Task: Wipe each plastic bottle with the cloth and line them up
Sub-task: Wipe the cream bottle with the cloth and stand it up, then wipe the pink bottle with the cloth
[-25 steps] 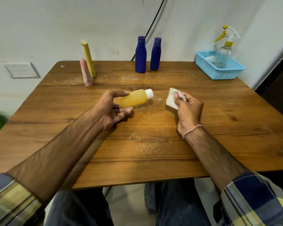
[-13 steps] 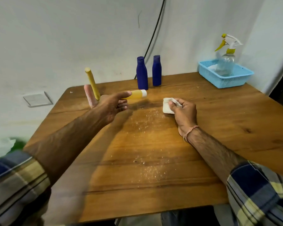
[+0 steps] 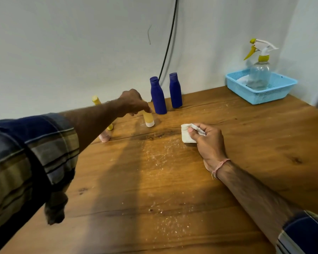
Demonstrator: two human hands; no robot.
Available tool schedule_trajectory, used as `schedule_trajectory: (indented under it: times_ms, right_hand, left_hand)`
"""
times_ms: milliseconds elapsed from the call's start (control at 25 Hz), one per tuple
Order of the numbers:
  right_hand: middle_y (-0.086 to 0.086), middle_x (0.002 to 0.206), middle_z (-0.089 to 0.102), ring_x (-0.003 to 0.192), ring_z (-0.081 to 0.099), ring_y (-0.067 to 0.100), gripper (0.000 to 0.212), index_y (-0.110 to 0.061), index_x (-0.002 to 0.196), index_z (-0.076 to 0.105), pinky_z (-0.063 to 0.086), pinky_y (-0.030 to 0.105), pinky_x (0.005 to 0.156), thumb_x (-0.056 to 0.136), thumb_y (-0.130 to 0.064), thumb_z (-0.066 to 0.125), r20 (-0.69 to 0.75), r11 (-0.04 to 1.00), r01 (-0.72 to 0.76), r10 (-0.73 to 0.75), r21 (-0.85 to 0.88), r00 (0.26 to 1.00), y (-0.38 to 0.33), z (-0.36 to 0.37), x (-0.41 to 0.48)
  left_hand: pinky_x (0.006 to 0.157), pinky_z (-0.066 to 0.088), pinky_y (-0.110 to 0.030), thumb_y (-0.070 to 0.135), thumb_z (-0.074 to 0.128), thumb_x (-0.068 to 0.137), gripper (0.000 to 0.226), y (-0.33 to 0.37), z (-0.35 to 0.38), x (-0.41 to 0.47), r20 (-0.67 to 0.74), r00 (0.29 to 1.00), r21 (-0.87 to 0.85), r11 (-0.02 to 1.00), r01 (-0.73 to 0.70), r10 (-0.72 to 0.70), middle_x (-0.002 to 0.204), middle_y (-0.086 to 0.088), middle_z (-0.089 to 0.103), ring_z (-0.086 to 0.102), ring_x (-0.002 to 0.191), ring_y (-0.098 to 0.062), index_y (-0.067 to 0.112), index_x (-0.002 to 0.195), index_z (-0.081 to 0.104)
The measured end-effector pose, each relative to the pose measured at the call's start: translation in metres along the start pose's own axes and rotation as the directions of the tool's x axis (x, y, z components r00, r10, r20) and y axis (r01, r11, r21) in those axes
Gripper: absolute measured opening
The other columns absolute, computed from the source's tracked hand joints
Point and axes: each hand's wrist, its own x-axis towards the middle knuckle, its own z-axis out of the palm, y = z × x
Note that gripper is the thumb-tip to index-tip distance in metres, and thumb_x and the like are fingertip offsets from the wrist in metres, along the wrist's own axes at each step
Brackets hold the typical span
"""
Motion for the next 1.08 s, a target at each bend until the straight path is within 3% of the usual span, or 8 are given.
schedule_trajectory:
  times_ms: [240, 400, 520, 640, 720, 800, 960, 1080]
  right_hand:
    - [0.000, 0.111, 0.071, 0.087, 0.065, 0.004, 0.029, -0.014, 0.118, 0.070, 0.051, 0.013, 0.057, 0.089, -0.016, 0.070, 0.013, 0.999, 0.025, -0.025, -0.025, 1.000, 0.000, 0.000, -0.001]
    - [-0.001, 0.114, 0.070, 0.091, 0.063, 0.004, 0.031, -0.015, 0.120, 0.069, 0.048, 0.010, 0.059, 0.089, -0.019, 0.070, 0.011, 0.998, 0.027, -0.026, -0.052, 1.000, 0.000, 0.000, -0.001]
    - [-0.002, 0.113, 0.069, 0.087, 0.060, -0.001, 0.030, -0.015, 0.119, 0.069, 0.045, 0.006, 0.051, 0.089, -0.017, 0.070, 0.034, 0.999, 0.031, -0.029, -0.032, 0.999, 0.001, -0.001, -0.002]
    - [0.000, 0.113, 0.068, 0.085, 0.060, -0.001, 0.029, -0.012, 0.119, 0.070, 0.044, 0.004, 0.050, 0.090, -0.015, 0.069, 0.041, 0.999, 0.036, -0.035, -0.012, 0.999, 0.001, 0.000, -0.002]
    - [0.002, 0.112, 0.069, 0.085, 0.061, 0.000, 0.028, -0.010, 0.117, 0.070, 0.045, 0.005, 0.050, 0.089, -0.014, 0.069, 0.037, 0.999, 0.037, -0.037, 0.002, 0.999, 0.001, 0.001, -0.001]
    - [0.001, 0.111, 0.070, 0.087, 0.061, -0.001, 0.028, -0.011, 0.117, 0.070, 0.046, 0.006, 0.052, 0.089, -0.015, 0.070, 0.033, 0.999, 0.048, -0.047, -0.019, 0.998, 0.002, 0.002, -0.001]
    - [0.002, 0.110, 0.070, 0.091, 0.065, 0.007, 0.026, -0.011, 0.115, 0.071, 0.052, 0.014, 0.058, 0.088, -0.014, 0.070, 0.043, 0.999, 0.054, -0.054, 0.005, 0.998, 0.002, 0.002, -0.001]
    - [0.003, 0.112, 0.071, 0.099, 0.066, 0.015, 0.027, -0.012, 0.115, 0.072, 0.051, 0.021, 0.067, 0.088, -0.015, 0.071, 0.035, 0.998, 0.059, -0.058, -0.029, 0.998, 0.003, 0.001, -0.001]
  left_hand:
    - [0.074, 0.059, -0.034, 0.034, 0.081, 0.083, 0.043, 0.000, 0.004, 0.003, 0.013, 1.000, 0.043, 0.999, 0.025, -0.026, 0.108, -0.017, 0.068, 0.067, 0.095, -0.027, 0.005, 0.108, 0.062]
    - [0.071, 0.056, -0.033, 0.040, 0.080, 0.084, 0.033, -0.001, -0.006, -0.009, -0.012, 0.999, 0.027, 0.998, -0.053, 0.053, 0.096, -0.011, 0.064, 0.062, 0.085, -0.021, 0.014, 0.088, 0.059]
    - [0.073, 0.048, -0.034, 0.037, 0.080, 0.084, 0.030, -0.012, -0.036, -0.018, -0.310, 0.939, -0.007, 0.988, -0.155, 0.145, 0.080, -0.002, 0.056, 0.054, 0.073, -0.014, 0.015, 0.081, 0.059]
    - [0.068, 0.048, -0.033, 0.029, 0.078, 0.079, 0.025, -0.038, -0.075, -0.019, -0.515, 0.847, 0.114, 0.990, -0.086, 0.134, 0.084, -0.005, 0.062, 0.058, 0.078, -0.019, 0.010, 0.088, 0.065]
    - [0.060, 0.049, -0.031, 0.030, 0.080, 0.079, 0.030, -0.058, -0.093, -0.020, -0.460, 0.877, 0.210, 0.977, -0.044, 0.138, 0.081, -0.010, 0.068, 0.062, 0.073, -0.021, 0.003, 0.085, 0.068]
    - [0.058, 0.048, -0.029, 0.040, 0.085, 0.078, 0.038, -0.079, -0.105, -0.027, -0.299, 0.941, 0.288, 0.955, -0.069, 0.158, 0.084, -0.009, 0.070, 0.063, 0.074, -0.019, 0.006, 0.087, 0.070]
    - [0.080, 0.048, -0.029, 0.044, 0.089, 0.072, 0.058, -0.117, -0.106, -0.053, 0.055, 0.993, 0.440, 0.891, -0.115, 0.101, 0.110, 0.005, 0.067, 0.062, 0.099, -0.017, 0.021, 0.118, 0.063]
    - [0.087, 0.051, -0.029, 0.036, 0.089, 0.074, 0.063, -0.142, -0.091, -0.055, 0.051, 0.984, 0.416, 0.892, -0.175, 0.169, 0.116, 0.003, 0.068, 0.064, 0.100, -0.015, 0.019, 0.127, 0.062]
